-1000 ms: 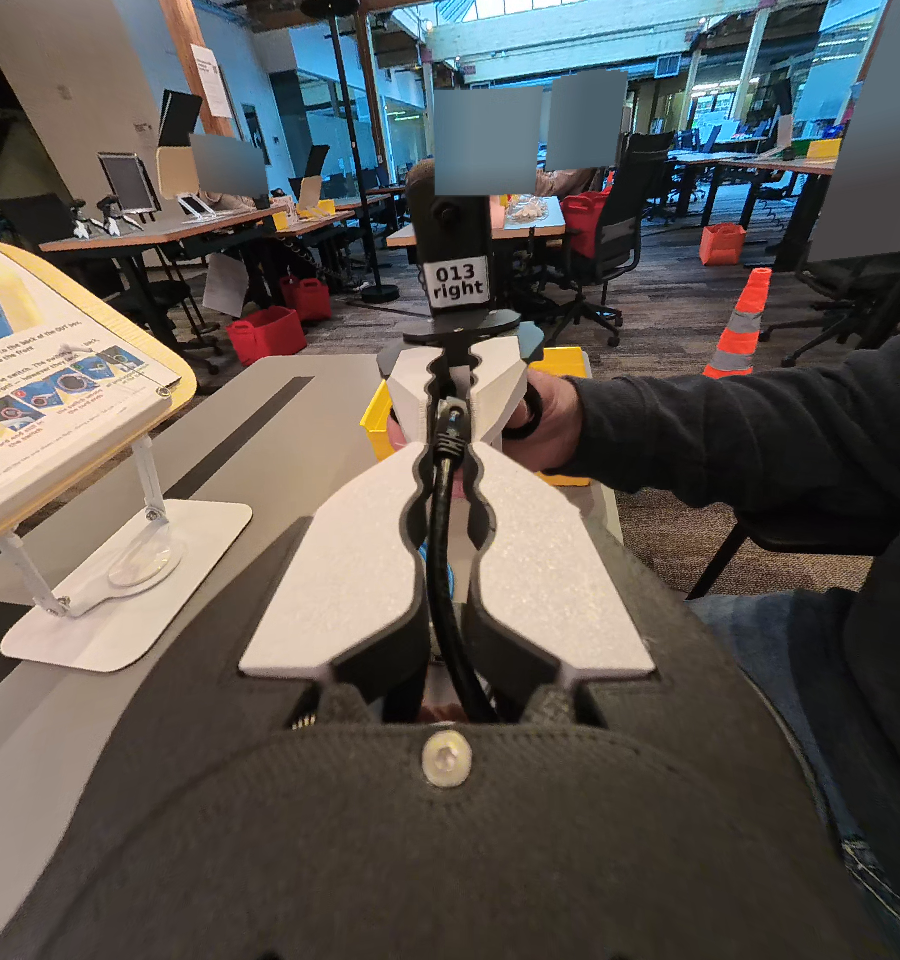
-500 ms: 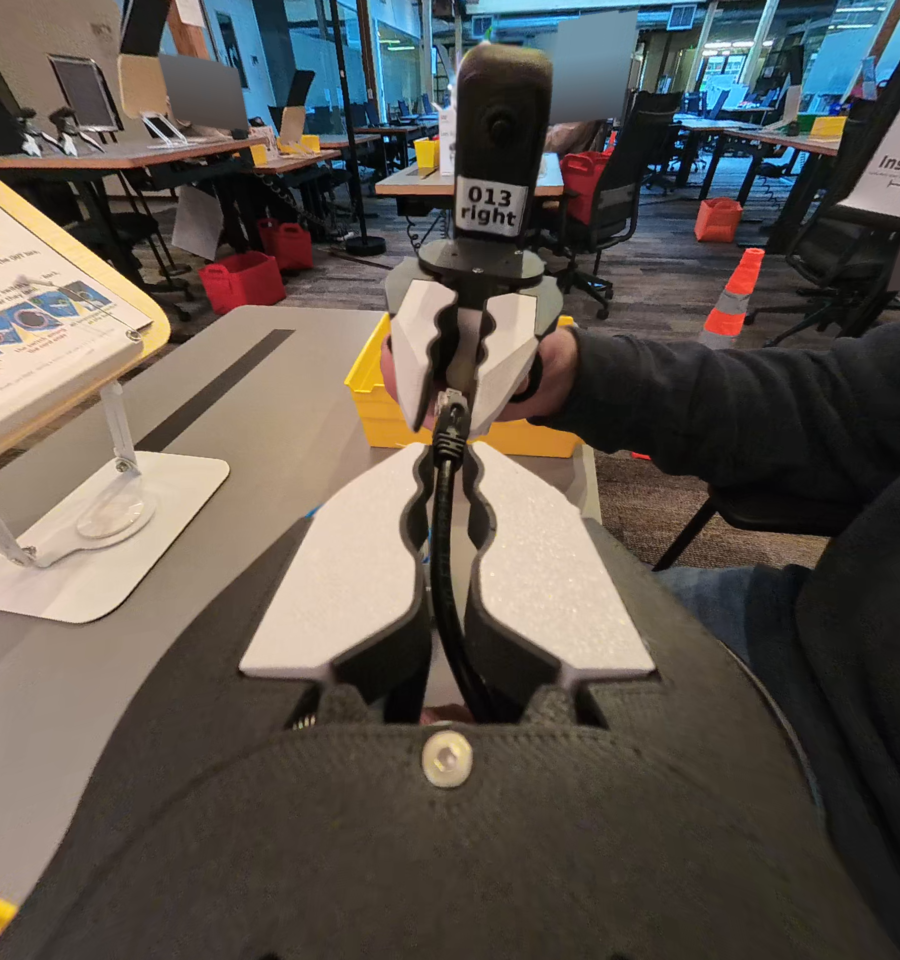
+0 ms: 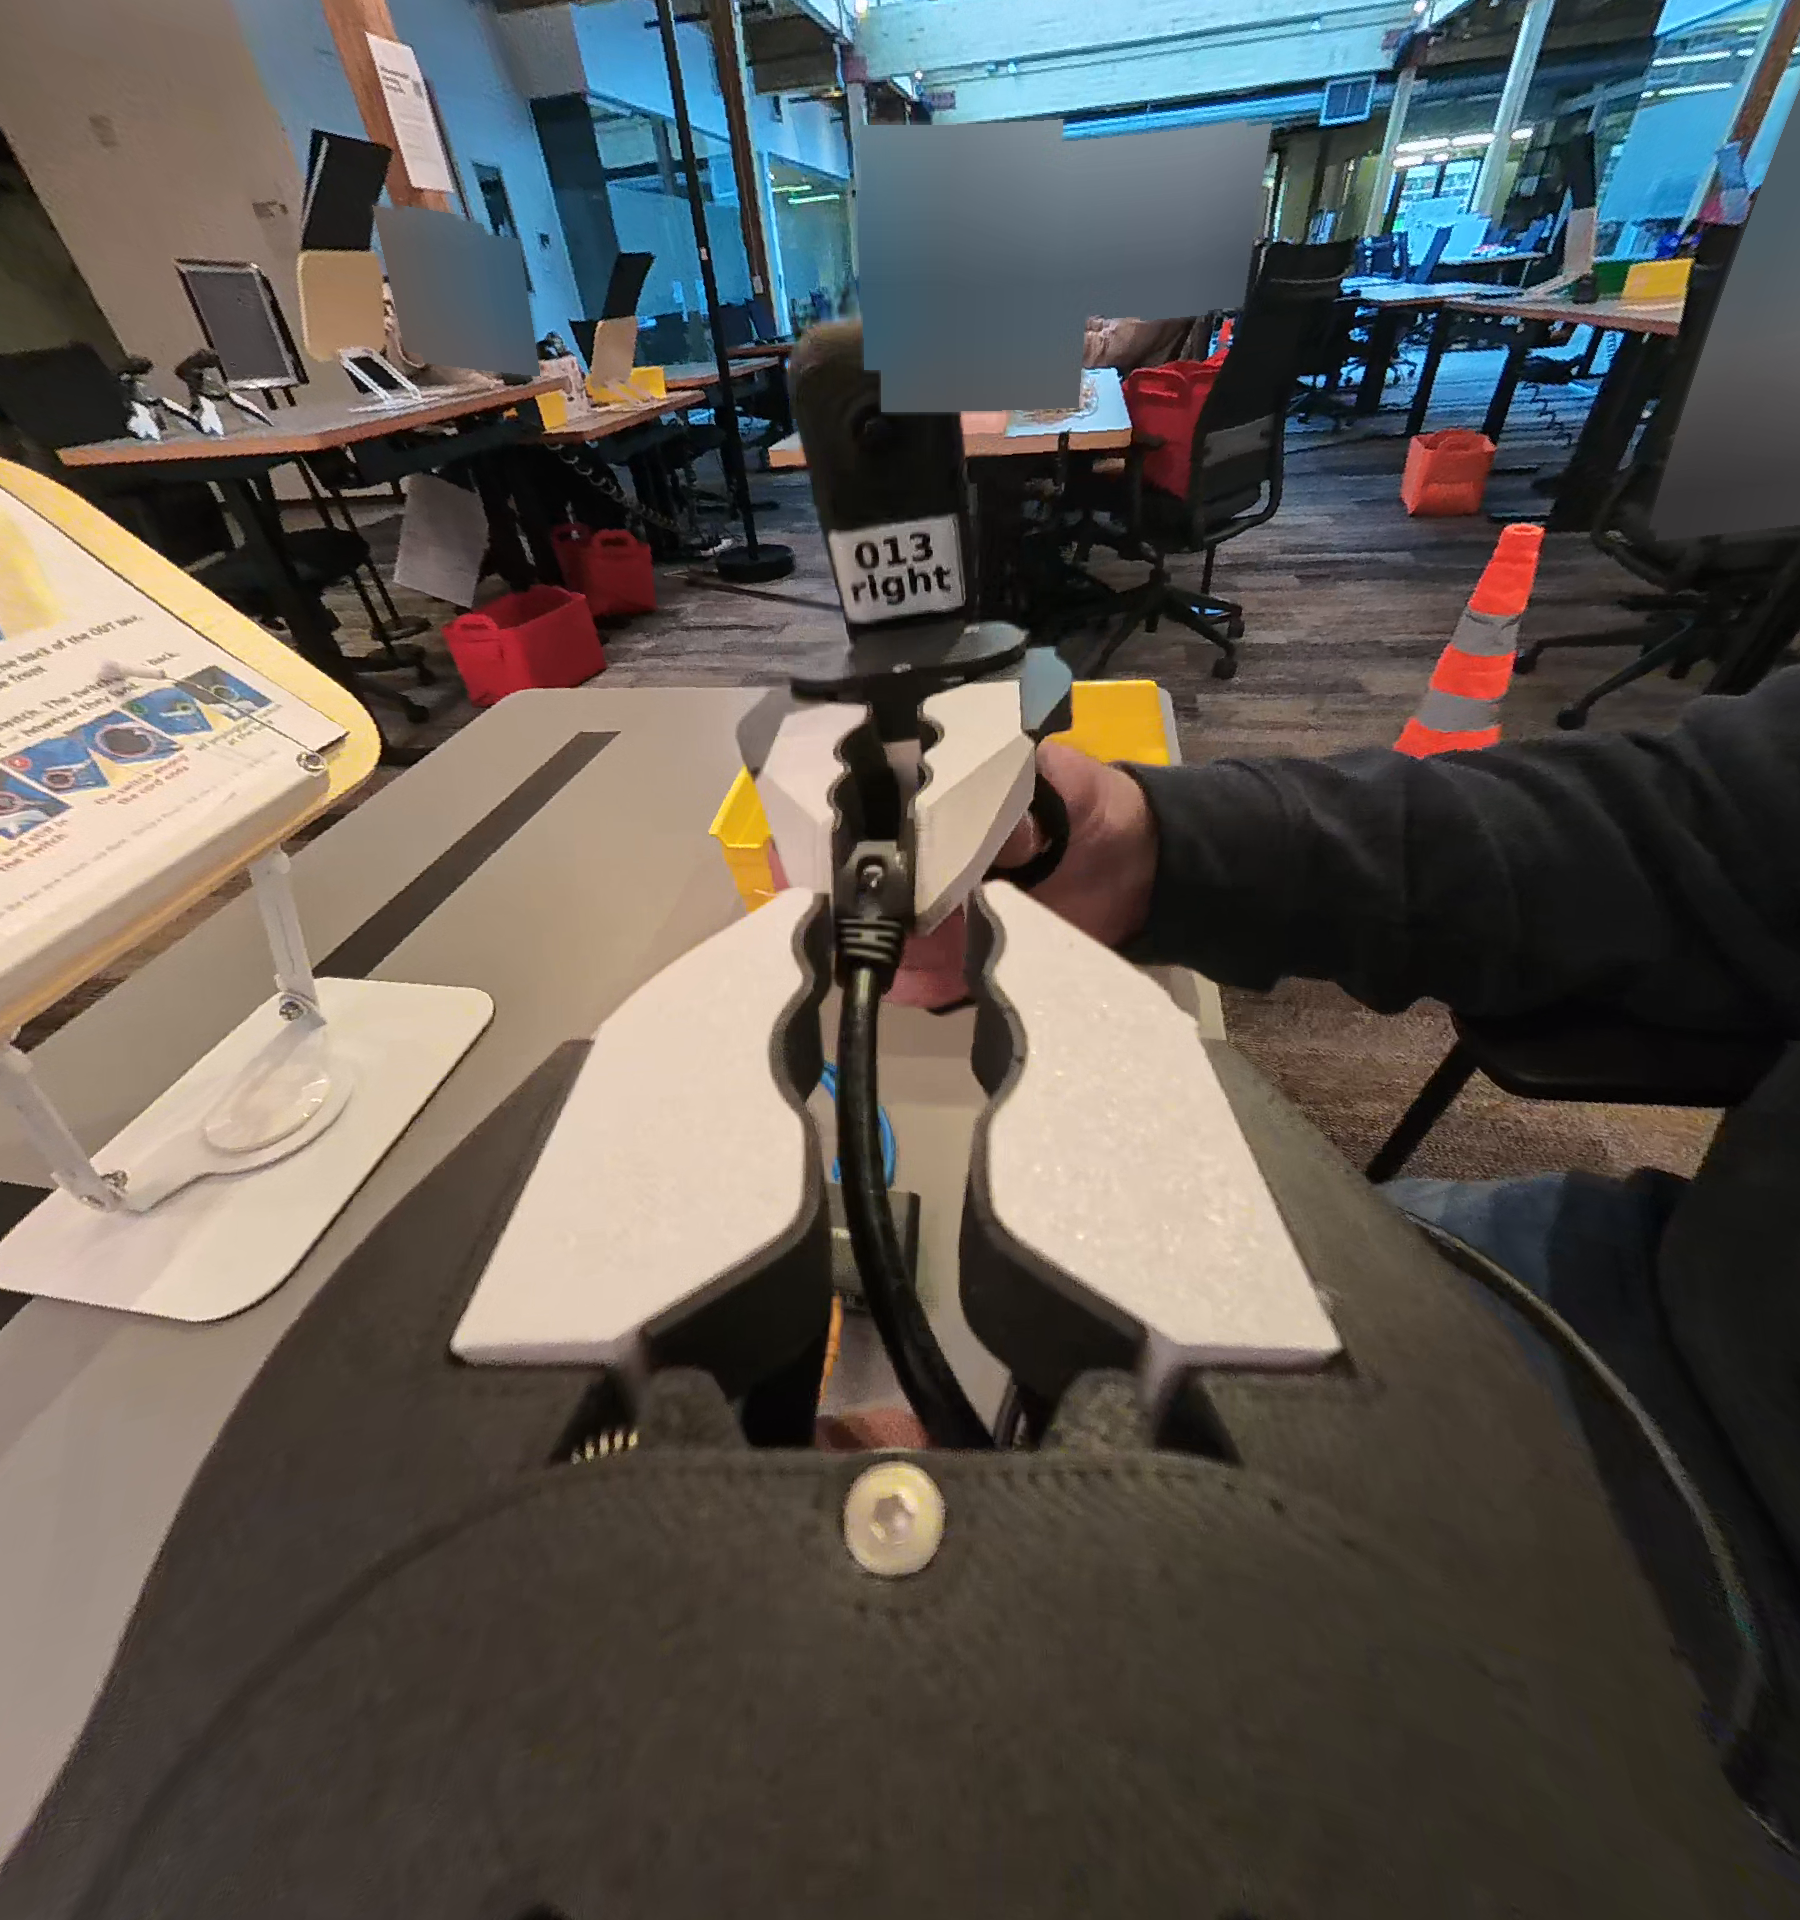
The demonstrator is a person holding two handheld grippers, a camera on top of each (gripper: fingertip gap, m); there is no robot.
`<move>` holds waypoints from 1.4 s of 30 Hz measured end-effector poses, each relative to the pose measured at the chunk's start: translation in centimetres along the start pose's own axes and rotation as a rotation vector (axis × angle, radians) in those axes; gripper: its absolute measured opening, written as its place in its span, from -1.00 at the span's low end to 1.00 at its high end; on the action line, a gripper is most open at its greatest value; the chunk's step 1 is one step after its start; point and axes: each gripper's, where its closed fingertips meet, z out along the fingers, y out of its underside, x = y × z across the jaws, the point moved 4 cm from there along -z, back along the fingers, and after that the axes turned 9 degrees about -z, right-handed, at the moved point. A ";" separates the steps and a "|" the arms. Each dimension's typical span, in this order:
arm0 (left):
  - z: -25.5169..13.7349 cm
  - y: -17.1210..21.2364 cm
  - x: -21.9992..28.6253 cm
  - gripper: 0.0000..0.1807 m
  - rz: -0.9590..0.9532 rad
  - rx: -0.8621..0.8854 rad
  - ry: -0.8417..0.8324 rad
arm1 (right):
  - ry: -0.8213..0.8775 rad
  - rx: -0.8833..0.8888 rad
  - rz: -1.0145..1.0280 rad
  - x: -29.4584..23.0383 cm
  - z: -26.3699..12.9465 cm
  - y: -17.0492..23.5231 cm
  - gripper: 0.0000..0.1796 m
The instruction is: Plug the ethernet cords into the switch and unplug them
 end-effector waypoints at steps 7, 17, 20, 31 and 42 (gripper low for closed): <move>-0.5 0.1 -0.5 -0.85 0.053 0.044 -0.054 | -0.027 0.069 0.094 0.3 0.1 0.0 -0.88; -0.4 0.5 -0.5 -0.87 0.005 0.060 -0.037 | -0.043 0.100 0.096 0.2 0.1 0.3 -0.88; -0.3 0.6 -0.5 -0.87 -0.007 0.077 -0.042 | -0.047 0.111 0.109 0.3 0.0 0.5 -0.88; -0.2 1.0 -0.5 -0.87 -0.035 0.059 -0.047 | -0.056 0.082 0.106 0.3 -0.1 0.8 -0.88; -0.3 2.1 -1.6 -0.87 -0.154 -0.018 -0.053 | 0.010 -0.063 0.047 1.0 -1.1 2.1 -0.81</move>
